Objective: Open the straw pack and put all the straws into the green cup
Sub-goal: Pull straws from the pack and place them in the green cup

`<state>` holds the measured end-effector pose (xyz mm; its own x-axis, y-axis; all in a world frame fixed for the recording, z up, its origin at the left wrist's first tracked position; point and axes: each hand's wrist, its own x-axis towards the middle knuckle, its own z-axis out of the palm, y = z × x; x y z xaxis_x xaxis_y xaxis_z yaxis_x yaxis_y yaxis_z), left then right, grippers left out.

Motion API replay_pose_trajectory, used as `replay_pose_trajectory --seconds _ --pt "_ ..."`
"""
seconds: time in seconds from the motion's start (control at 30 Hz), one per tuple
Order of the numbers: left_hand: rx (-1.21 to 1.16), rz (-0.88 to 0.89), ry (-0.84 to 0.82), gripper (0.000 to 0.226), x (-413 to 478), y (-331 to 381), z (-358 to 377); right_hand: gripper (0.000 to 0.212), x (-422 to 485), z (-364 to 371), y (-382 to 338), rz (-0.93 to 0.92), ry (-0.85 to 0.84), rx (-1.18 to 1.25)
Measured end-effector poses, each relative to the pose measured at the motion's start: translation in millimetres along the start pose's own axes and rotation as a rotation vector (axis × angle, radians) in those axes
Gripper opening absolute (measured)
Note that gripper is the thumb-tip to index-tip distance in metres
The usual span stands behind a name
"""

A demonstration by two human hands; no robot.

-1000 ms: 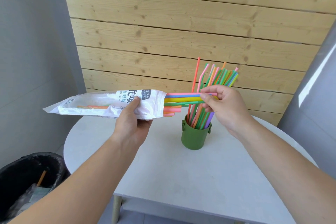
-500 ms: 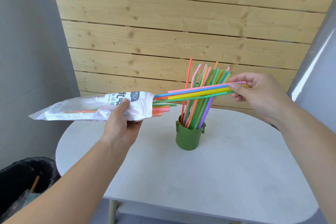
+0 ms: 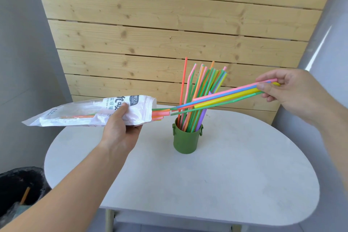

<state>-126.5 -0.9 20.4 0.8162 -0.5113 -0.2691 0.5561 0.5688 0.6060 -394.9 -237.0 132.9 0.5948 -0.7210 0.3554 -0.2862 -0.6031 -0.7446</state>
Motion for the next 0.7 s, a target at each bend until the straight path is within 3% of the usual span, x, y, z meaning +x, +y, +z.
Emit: replay_pose_trajectory --seconds 0.27,0.43,0.57,0.7 --pt "0.023 0.008 -0.032 0.039 0.9 -1.1 -4.5 0.01 -2.9 -20.9 -5.5 -0.03 -0.049 -0.107" --pt "0.037 0.007 -0.041 0.024 -2.0 -4.8 -2.8 0.008 -4.1 -8.5 -13.8 -0.073 -0.122 -0.2" --pt "0.025 -0.01 -0.034 0.038 -1.8 -4.3 -3.4 0.009 -2.0 8.5 -21.2 -0.136 -0.158 -0.285" --pt "0.047 -0.002 -0.026 0.03 -5.7 -4.2 -1.0 0.008 4.7 24.2 -26.9 -0.179 -0.173 -0.337"
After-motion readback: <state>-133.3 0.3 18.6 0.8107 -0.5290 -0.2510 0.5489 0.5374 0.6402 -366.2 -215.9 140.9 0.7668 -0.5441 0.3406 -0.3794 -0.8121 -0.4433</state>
